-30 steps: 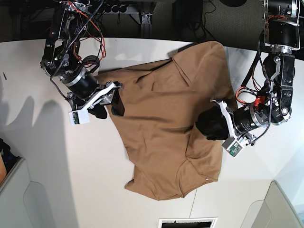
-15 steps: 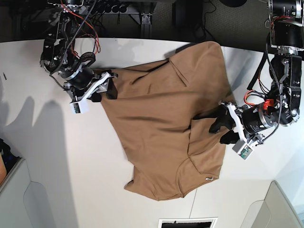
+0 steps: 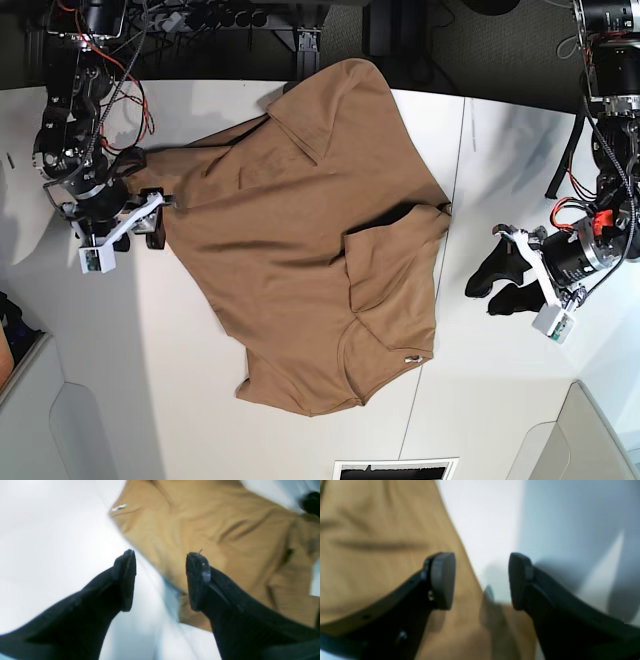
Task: Layout the t-shirt on the table in an organized manner, then fold the t-shirt properly
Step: 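Grasp the shirt hem with the left gripper and collar with the right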
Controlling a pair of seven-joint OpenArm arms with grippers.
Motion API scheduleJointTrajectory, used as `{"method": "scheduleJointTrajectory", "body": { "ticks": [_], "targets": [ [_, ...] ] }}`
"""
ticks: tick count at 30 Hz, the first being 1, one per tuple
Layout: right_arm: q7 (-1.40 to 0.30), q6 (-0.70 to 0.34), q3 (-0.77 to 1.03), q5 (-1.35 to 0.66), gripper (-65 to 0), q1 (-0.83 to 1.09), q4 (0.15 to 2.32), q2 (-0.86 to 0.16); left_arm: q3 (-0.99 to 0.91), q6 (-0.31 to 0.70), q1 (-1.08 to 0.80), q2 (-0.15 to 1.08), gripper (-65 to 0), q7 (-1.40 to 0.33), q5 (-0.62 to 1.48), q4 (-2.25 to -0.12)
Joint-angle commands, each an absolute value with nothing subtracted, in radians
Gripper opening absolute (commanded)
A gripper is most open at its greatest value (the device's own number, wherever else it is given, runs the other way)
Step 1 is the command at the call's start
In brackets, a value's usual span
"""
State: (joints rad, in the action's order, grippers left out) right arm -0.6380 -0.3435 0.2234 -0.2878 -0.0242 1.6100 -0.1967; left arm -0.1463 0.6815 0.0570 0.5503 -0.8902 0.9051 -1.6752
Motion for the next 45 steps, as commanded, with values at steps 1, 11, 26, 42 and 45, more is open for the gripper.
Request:
{"method": "scheduleJointTrajectory", "body": {
  "ticks": [1,11,26,42,45],
  "targets": [
    [-0.641,-0.357,0.229,-0.318,-31.4,-0.044,1.635,-0.199,-0.154,0.698,0.059,0.564,-30.5,-0.873,0.925,-1.689],
    [-0.802,-0.555,0.178,-0.595,-31.6,0.010,1.714,-0.058,-0.150,0.698,0.003,0.559,-30.5,-0.840,0.915,-1.689],
    [-0.800,-0.522,-0.096,-0.286,-31.6,0.064,1.698,-0.037,-0.150,0.698,-0.001,0.560,-30.5,-0.790,0.863,-1.689],
    [-0.728,-0.412,0.176,-0.339,-31.6,0.057,1.705,-0.210,-0.150,0.698,-0.004,0.559,-30.5,-0.817,0.949,-1.689],
    [-0.785,-0.462,0.183,-0.435,-31.6,0.063,1.739,-0.209,-0.149,0.698,-0.009,0.556,-30.4,-0.821,0.954,-1.689]
  ]
}}
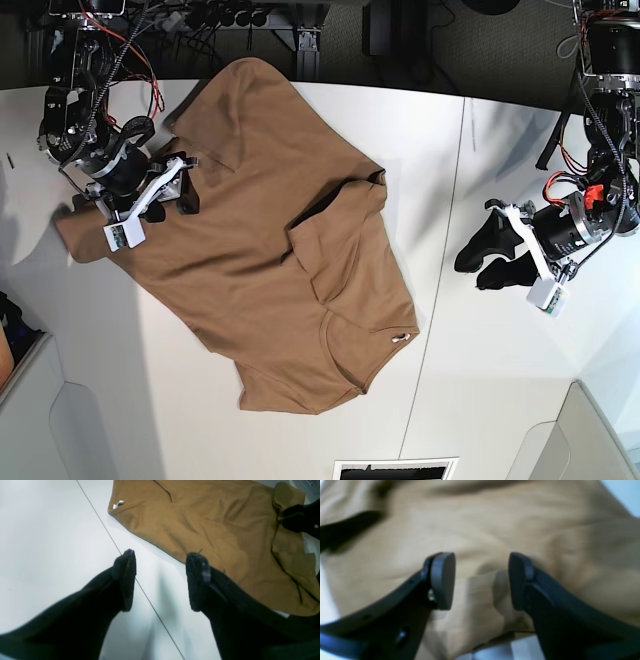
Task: Layout the t-shirt on the table in an organized manner, then fold the t-shirt properly
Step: 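Grasp the shirt hem with the left gripper and collar with the right, then lift the shirt with both grippers and stretch it between them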
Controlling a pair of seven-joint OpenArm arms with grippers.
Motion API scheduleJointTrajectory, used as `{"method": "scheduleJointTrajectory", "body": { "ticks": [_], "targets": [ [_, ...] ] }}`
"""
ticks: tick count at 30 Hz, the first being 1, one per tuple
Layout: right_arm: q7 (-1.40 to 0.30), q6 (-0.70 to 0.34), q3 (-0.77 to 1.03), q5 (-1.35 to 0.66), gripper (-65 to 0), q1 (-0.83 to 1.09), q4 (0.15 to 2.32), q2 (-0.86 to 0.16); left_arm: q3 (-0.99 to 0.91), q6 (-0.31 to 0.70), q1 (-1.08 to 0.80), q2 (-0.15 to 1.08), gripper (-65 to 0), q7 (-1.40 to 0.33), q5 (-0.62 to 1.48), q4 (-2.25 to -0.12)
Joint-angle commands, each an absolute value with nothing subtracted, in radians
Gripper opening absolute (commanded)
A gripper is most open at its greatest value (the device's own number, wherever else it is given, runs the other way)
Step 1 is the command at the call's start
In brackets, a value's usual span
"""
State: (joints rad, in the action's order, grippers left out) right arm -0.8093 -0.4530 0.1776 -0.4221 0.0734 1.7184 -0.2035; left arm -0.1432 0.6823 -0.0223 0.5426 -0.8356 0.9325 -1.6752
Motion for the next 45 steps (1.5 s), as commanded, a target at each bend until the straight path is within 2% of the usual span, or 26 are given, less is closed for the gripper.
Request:
{"method": "scheduleJointTrajectory", "body": {
  "ticks": [1,4,11,15,25,35,41,44,45],
  "targets": [
    [-0.812,-0.479,0.183,-0.458,-31.6,0.064,1.754,-0.206,-0.148,0.698,-0.013,0.554,-30.4,-0.826,0.953,-1.689],
    [-0.879,-0.519,0.183,-0.526,-31.6,0.090,1.812,-0.202,-0.133,0.698,-0.024,0.545,-30.4,-0.840,0.952,-1.689],
    [-0.875,-0.521,0.183,-0.541,-31.6,0.244,1.905,-0.197,-0.012,0.698,-0.033,0.545,-30.4,-0.833,0.894,-1.689],
    [-0.875,-0.521,0.183,-0.537,-31.6,0.332,1.957,-0.197,0.068,0.698,-0.033,0.544,-22.6,-0.796,0.889,-1.689],
    [-0.863,-0.508,0.183,-0.426,-31.6,0.464,2.010,-0.197,0.133,0.698,-0.031,0.450,-22.6,-0.782,0.759,-1.689],
    [-0.781,-0.467,0.184,-0.400,-31.6,0.471,1.998,-0.195,0.153,0.698,-0.034,0.426,-22.7,-0.727,0.666,-1.689],
    [-0.774,-0.467,0.184,-0.400,-31.6,0.461,1.956,-0.148,0.232,0.698,-0.033,0.427,-22.7,-0.674,0.575,-1.689],
    [-0.756,-0.469,0.182,-0.401,-31.6,0.445,1.925,-0.126,0.264,0.630,-0.033,0.426,-23.0,-0.627,0.526,-1.689],
    [-0.756,-0.471,0.180,-0.400,-31.6,0.440,1.920,-0.120,0.269,0.620,-0.033,0.426,-24.9,-0.617,0.512,-1.689]
  ]
}}
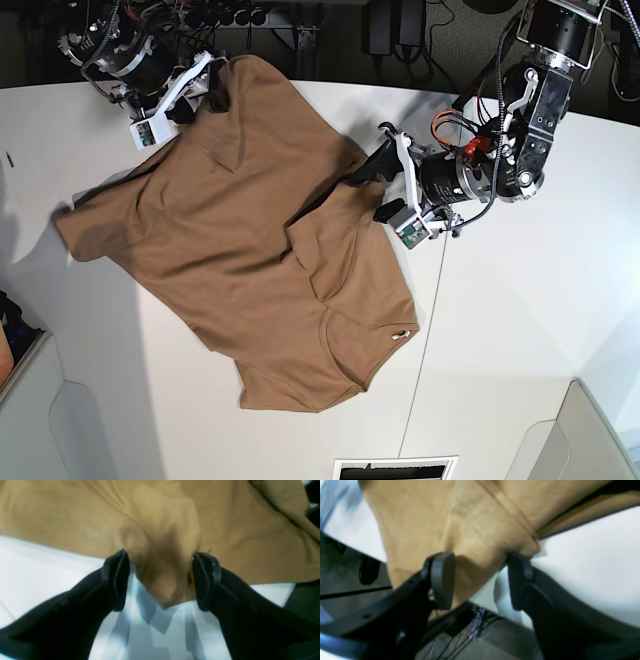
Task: Layout the t-shirt on the table in an organized manner, then fold the t-shirt properly
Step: 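Lift the shirt with both grippers and stretch it between them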
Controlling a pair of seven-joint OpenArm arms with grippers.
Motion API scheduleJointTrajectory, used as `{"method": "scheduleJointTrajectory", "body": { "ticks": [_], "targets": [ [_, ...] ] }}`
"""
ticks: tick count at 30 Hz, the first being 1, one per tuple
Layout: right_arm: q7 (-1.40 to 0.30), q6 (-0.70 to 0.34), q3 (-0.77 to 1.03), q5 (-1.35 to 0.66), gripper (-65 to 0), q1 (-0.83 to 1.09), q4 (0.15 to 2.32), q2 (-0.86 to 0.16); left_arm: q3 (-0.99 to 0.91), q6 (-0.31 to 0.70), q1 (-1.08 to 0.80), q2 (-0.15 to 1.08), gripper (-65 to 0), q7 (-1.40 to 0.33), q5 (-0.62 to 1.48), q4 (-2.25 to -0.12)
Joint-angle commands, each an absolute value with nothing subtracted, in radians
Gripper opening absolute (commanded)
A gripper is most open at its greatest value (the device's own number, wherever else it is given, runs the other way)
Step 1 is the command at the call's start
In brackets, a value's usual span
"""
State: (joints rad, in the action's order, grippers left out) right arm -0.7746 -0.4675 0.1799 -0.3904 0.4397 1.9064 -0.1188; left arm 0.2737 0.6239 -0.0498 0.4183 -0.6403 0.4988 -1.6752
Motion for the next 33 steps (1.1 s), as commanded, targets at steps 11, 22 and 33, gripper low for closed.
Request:
{"method": "scheduleJointTrajectory", "body": {
  "ticks": [11,22,33],
  "targets": [
    [-0.677,-0.480,0.135,-0.400,-65.0,0.434,1.918,-0.097,0.269,0.617,-0.027,0.427,-65.0,-0.617,0.433,-1.689],
    [-0.708,-0.535,0.135,-0.432,-65.0,0.396,1.968,-0.097,0.020,0.698,0.006,0.427,-65.0,-0.660,0.642,-1.690],
    [-0.813,-0.578,0.123,-0.630,-65.0,0.397,2.084,-0.097,-0.359,0.698,0.005,0.477,-65.0,-0.824,1.002,-1.690]
  ]
}}
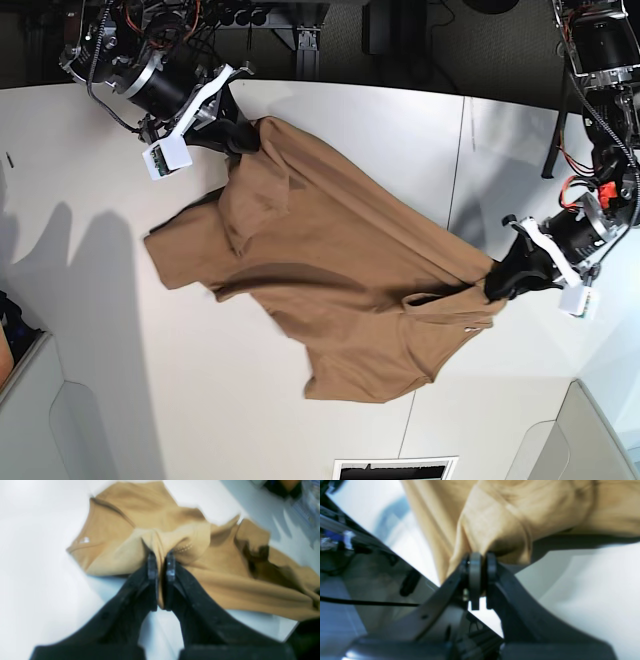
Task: Layout the t-shirt on the table in an organized manner, then fold the t-shirt properly
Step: 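Lift the shirt with both grippers and stretch it between them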
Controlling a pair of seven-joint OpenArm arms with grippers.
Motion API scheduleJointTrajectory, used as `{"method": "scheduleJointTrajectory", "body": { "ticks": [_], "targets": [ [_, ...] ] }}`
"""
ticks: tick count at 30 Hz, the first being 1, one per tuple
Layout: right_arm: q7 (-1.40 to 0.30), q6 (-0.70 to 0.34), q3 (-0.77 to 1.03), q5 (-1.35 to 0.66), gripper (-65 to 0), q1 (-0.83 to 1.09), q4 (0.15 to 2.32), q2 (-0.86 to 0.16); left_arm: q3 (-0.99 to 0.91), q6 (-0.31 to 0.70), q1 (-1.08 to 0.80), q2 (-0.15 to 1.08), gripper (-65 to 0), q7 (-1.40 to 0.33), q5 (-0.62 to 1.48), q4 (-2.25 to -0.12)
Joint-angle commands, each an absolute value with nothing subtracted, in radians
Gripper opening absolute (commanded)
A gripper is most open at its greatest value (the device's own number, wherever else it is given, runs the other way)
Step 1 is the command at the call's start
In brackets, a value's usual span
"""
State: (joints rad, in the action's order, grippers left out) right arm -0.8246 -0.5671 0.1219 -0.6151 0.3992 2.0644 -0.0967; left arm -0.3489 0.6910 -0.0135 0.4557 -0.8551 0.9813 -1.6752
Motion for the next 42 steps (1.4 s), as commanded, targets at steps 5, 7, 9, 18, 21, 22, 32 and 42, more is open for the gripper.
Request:
{"method": "scheduleJointTrajectory", "body": {
  "ticks": [5,7,9,18,21,22,32,42],
  "targets": [
    [-0.821,-0.585,0.019,-0.627,-65.0,0.397,2.127,-0.097,-0.488,0.698,0.005,0.553,-65.0,-0.876,1.125,-1.716],
    [-0.820,-0.585,-0.028,-0.617,-65.0,0.397,2.149,-0.097,-0.516,0.698,0.006,0.575,-65.0,-0.877,1.135,-1.773],
    [-0.820,-0.585,-0.067,-0.590,-65.0,0.397,2.189,-0.097,-0.531,0.698,0.006,0.590,-65.0,-0.876,1.137,-1.856],
    [-0.819,-0.583,-0.067,-0.547,-65.0,0.397,2.356,-0.096,-0.516,0.698,0.081,0.598,-65.0,-0.762,0.995,-2.091],
    [-0.801,-0.583,-0.016,-0.546,-65.0,0.396,2.356,-0.097,-0.448,0.698,0.168,0.598,-65.0,-0.755,0.959,-2.046],
    [-0.793,-0.581,0.008,-0.546,-65.0,0.393,2.356,-0.097,-0.413,0.698,0.199,0.598,-65.0,-0.747,0.947,-2.020],
    [-0.714,-0.548,0.316,-0.432,-65.0,0.300,2.356,-0.097,-0.063,0.698,0.484,0.502,-65.0,-0.553,0.710,-1.518],
    [-0.673,-0.543,0.406,-0.350,-65.0,0.109,2.090,-0.124,0.123,0.698,0.657,0.386,-55.9,-0.339,0.478,-1.063]
  ]
}}
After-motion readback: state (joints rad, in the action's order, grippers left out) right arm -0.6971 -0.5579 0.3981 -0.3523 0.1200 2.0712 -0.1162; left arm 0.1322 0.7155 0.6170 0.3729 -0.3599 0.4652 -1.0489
